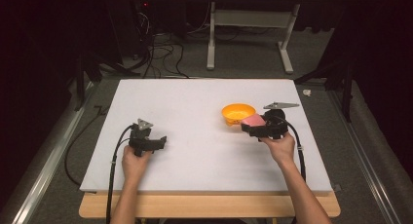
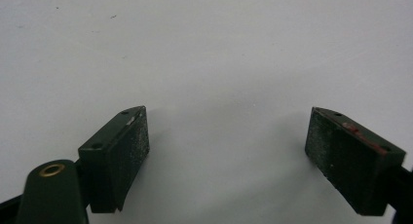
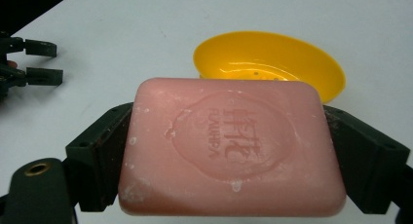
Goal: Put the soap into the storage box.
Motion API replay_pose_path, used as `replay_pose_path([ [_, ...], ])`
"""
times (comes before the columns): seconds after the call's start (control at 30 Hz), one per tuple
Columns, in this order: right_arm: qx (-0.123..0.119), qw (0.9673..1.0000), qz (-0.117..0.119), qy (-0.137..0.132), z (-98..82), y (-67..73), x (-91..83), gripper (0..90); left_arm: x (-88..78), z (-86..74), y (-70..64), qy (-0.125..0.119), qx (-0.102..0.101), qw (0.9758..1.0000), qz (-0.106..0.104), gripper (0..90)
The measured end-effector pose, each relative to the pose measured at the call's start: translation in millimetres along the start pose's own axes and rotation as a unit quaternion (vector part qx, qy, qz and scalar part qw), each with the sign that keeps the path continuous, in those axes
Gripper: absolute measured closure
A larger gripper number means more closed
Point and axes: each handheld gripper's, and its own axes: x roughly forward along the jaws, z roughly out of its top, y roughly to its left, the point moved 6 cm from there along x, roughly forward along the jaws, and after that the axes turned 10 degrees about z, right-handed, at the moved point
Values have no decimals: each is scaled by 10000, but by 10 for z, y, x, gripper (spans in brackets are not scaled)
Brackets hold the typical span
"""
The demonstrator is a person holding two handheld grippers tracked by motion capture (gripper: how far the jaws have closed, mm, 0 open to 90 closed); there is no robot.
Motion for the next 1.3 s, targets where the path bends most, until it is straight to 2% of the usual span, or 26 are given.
replay_pose_path([
  [0.33,18,9999,-88,96,81,-32,69,135,1,0,0,-7,-1,10000,0,166],
  [0.43,-71,9994,-273,217,106,-34,82,135,0,0,0,-1,0,10000,1,167],
  [0.53,-99,9991,-335,255,135,-45,106,136,1,0,0,-8,-3,10000,-2,167],
  [1.3,118,9986,-371,358,387,-117,245,135,1,0,0,-8,-2,10000,-3,167],
])
